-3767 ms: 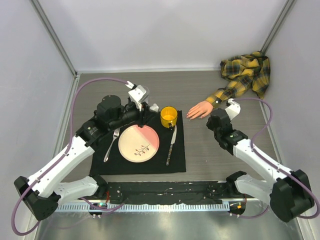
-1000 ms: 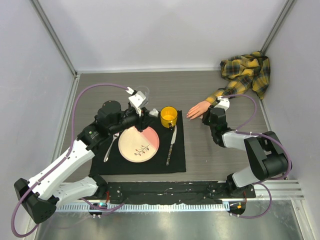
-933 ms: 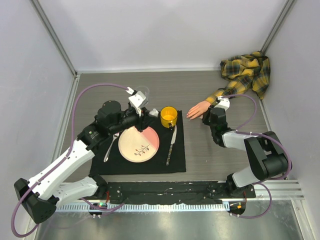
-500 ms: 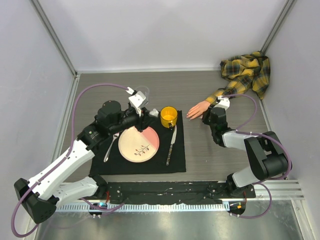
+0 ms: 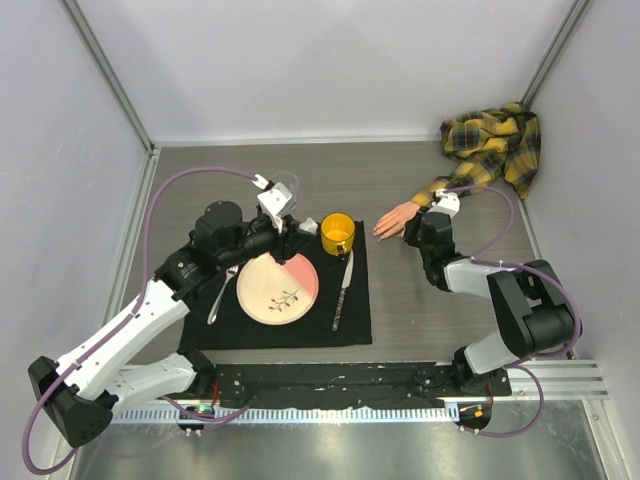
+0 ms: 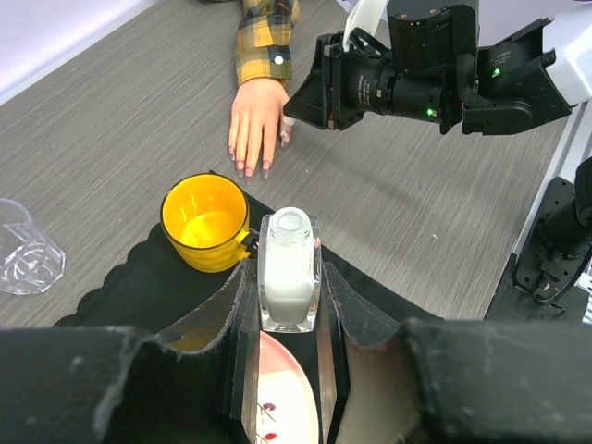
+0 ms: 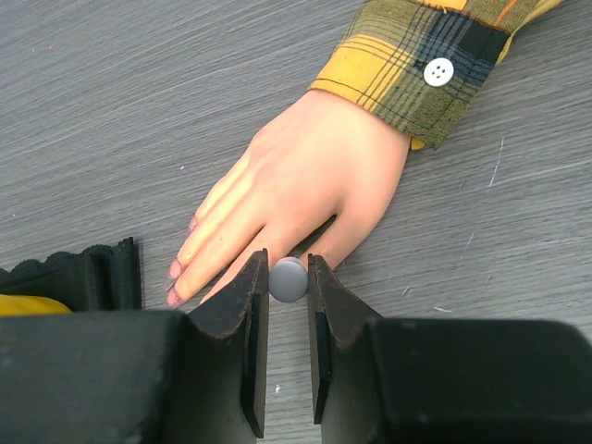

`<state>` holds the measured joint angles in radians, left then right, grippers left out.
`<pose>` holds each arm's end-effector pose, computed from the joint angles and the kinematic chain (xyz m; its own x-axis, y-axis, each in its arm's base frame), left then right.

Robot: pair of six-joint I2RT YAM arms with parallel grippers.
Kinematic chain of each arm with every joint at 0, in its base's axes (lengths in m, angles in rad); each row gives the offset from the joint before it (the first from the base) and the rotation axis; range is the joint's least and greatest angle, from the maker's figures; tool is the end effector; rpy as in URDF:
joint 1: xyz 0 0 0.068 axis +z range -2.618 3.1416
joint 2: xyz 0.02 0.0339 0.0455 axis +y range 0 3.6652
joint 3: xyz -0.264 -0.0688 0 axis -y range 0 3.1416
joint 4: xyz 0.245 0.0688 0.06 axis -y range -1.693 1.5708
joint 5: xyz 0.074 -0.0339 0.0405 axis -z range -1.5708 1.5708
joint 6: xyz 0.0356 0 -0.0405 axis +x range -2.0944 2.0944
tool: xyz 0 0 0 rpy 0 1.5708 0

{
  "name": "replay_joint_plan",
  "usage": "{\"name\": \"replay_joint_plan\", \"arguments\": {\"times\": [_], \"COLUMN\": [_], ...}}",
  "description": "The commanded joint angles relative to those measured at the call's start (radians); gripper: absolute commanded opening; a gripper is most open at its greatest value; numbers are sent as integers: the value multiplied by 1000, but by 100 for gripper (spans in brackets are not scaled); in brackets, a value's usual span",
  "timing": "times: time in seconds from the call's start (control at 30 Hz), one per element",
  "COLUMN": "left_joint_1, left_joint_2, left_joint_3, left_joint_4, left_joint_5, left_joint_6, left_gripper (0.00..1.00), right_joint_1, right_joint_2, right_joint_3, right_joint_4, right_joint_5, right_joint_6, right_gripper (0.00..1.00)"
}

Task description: Paint the nails

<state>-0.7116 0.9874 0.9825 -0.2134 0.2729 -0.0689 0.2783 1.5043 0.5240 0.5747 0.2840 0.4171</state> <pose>0.1646 -0.1546 0.3692 -0.2206 0.1027 -0.9699 0.8149 0.5659 -0.1254 0.2798 0.0696 0.1641 -0.3534 0.3035 -0.8849 0.1389 0.9525 0.2712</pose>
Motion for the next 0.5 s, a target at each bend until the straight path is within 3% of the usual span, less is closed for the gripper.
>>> {"name": "replay_joint_plan", "arguments": {"times": [0.0, 0.47], "left_joint_1": [-2, -2], "left_joint_2": [-13, -9], "left_joint_3": [2, 2], "left_joint_4": [72, 74], "left_joint_5": [19, 31], "left_joint_6": [18, 17], "left_gripper": [0, 0], "right_joint_1": [-4, -4], "right_joint_2": [-19, -58], "right_joint_3": [25, -12], "right_joint_4": [37, 20], "right_joint_5": [-5, -22], "right_joint_6": [8, 11], "right_gripper": [1, 1]}}
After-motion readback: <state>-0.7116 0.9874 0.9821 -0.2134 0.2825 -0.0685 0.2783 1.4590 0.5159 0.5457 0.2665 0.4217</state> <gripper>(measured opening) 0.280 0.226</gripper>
